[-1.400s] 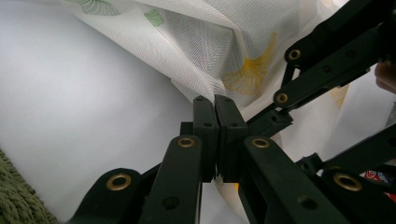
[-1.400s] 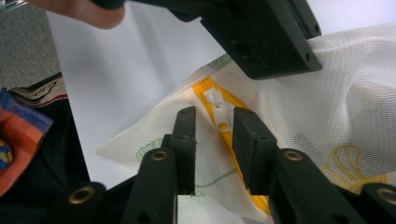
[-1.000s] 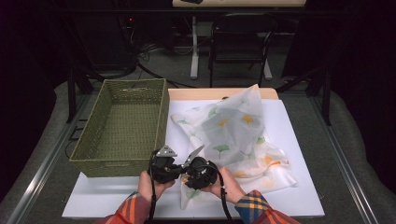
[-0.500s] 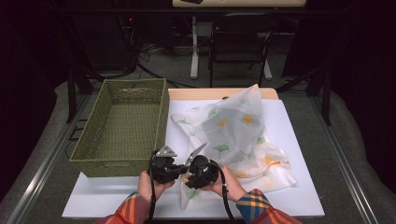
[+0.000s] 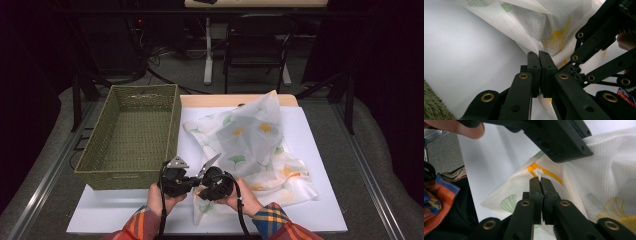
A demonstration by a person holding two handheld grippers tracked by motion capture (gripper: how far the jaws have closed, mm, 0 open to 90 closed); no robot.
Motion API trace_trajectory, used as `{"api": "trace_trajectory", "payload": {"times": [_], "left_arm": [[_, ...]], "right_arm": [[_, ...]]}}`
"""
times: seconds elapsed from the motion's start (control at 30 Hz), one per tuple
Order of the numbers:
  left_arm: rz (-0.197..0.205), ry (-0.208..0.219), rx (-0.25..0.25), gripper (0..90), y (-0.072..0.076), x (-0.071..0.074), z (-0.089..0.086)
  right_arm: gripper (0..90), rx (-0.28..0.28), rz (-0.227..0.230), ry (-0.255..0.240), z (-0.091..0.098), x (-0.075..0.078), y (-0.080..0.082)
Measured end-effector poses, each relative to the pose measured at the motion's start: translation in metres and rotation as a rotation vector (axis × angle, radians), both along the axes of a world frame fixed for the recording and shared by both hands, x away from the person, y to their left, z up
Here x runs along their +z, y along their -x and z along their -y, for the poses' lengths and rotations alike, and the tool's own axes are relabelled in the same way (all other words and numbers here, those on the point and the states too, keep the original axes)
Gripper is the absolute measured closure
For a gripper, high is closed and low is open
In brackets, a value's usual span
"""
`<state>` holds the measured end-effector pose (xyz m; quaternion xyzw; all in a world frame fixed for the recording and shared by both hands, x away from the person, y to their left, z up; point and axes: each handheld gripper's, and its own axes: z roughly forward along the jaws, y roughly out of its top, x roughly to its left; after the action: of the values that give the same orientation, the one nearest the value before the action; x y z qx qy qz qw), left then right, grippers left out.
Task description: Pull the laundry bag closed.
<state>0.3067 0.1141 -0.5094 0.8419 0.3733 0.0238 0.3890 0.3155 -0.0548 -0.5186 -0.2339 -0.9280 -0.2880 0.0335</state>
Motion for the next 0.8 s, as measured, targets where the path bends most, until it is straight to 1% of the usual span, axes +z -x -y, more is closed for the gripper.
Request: {"api": "trace_trajectory", "payload": {"times": [0.1, 0.17, 0.2, 0.23, 0.33, 0.4, 0.43, 0.47, 0.5, 0.53, 0.57, 0.63, 0.7, 0.8], "left_arm": [[-0.004, 0.01, -0.001, 86.6, 0.0, -0.001, -0.001], [-0.024, 0.012, -0.003, 82.9, 0.0, -0.002, -0.003], [-0.025, 0.014, -0.004, 81.7, 0.0, -0.002, -0.005], [-0.038, 0.017, -0.002, 80.9, 0.0, -0.002, -0.006], [-0.06, 0.025, 0.003, 77.0, 0.0, -0.004, -0.011], [-0.076, 0.031, 0.013, 74.5, 0.001, -0.006, -0.013], [-0.095, 0.041, 0.009, 73.7, 0.0, -0.007, -0.015], [-0.098, 0.045, 0.015, 73.6, 0.0, -0.009, -0.016], [-0.114, 0.046, 0.007, 73.6, -0.001, -0.01, -0.017], [-0.127, 0.057, 0.016, 74.1, -0.001, -0.012, -0.017], [-0.127, 0.061, 0.019, 76.6, -0.001, -0.013, -0.017], [-0.144, 0.071, 0.007, 81.6, -0.002, -0.015, -0.017], [-0.14, 0.07, 0.011, 84.9, -0.001, -0.016, -0.015], [-0.137, 0.077, -0.001, 86.9, -0.001, -0.015, -0.016]], "right_arm": [[89.9, -0.013, 0.001, 0.006, -0.001, 0.001, 0.002], [90.0, -0.011, 0.003, 0.004, -0.001, 0.001, 0.002], [90.0, -0.007, 0.008, 0.007, -0.001, 0.0, 0.002], [90.0, -0.007, 0.008, 0.01, -0.001, 0.0, 0.002], [90.0, -0.015, 0.006, 0.012, -0.001, -0.001, 0.003], [90.0, -0.016, 0.017, 0.015, -0.002, -0.001, 0.004], [90.0, -0.014, 0.017, 0.014, -0.002, -0.001, 0.004], [90.0, -0.016, 0.019, 0.015, -0.002, 0.0, 0.004], [90.0, -0.02, 0.021, 0.015, -0.002, 0.0, 0.004], [90.0, -0.018, 0.021, 0.018, -0.002, 0.0, 0.004], [90.0, -0.021, 0.022, 0.02, -0.002, 0.0, 0.004], [90.0, -0.026, 0.018, 0.023, -0.002, -0.001, 0.004], [90.0, -0.026, 0.013, 0.025, -0.002, -0.001, 0.004], [90.0, -0.033, 0.011, 0.02, -0.001, -0.002, 0.004]]}}
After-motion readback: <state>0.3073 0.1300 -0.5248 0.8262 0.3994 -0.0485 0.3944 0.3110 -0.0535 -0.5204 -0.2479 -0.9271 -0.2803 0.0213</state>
